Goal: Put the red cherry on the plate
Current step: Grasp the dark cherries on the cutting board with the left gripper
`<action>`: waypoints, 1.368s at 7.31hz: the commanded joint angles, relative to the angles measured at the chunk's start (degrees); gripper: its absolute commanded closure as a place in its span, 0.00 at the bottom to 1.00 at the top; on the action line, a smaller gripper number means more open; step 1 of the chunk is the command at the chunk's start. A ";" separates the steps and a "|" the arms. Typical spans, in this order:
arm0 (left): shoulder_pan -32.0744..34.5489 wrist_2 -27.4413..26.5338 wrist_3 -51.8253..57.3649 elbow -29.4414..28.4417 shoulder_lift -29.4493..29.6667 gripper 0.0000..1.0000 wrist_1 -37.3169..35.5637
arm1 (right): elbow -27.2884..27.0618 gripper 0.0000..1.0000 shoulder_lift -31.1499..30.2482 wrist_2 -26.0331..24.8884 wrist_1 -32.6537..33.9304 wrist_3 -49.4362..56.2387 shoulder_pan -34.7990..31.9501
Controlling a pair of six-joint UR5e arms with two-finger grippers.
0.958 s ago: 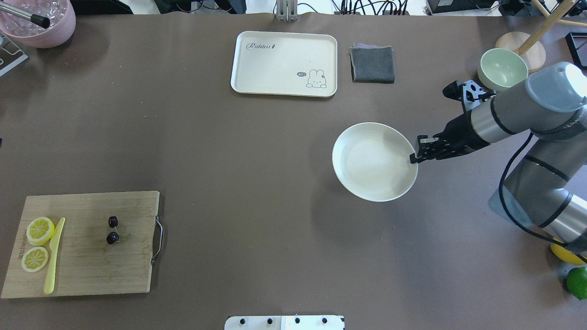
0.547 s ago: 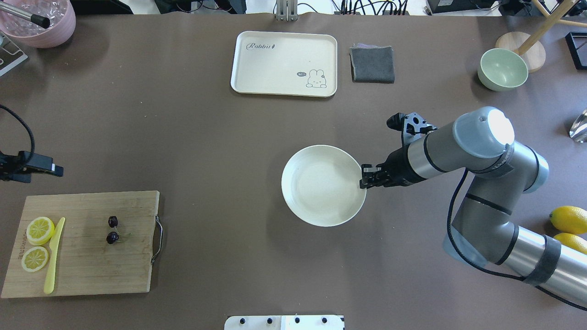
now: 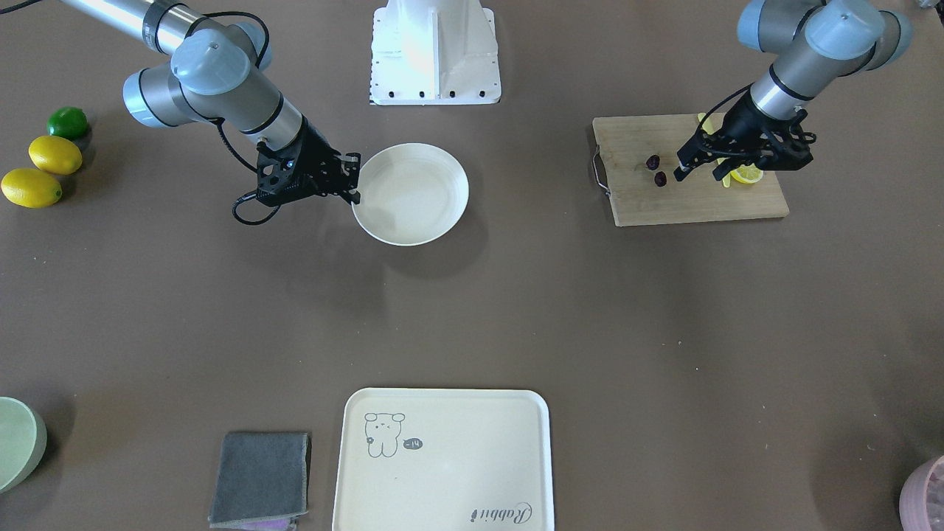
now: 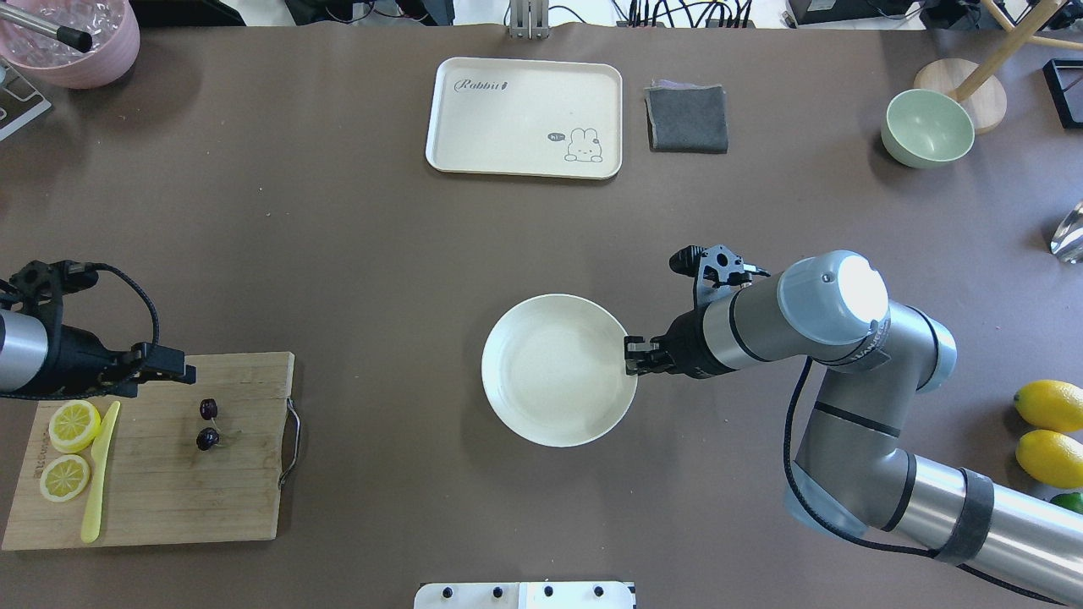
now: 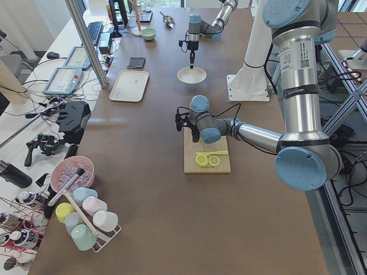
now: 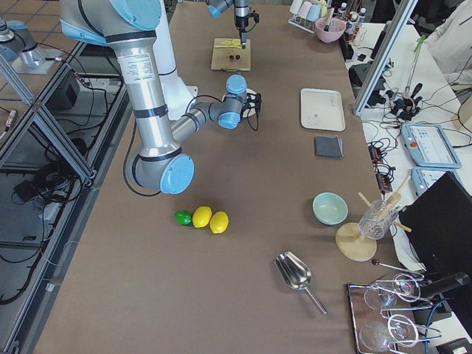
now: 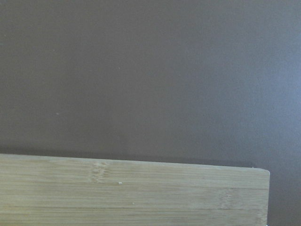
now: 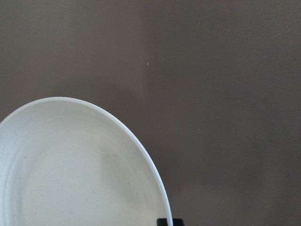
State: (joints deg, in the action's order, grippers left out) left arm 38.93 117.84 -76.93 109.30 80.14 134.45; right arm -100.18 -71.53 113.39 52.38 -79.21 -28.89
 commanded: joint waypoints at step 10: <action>-7.47 -6.92 -5.51 -0.49 1.51 0.67 0.02 | 0.33 1.00 0.16 -1.06 -0.08 -0.51 1.12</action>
State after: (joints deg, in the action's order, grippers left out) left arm 31.47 110.95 -82.45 108.94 81.68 134.47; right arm -99.84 -71.39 112.63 52.29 -79.69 -27.98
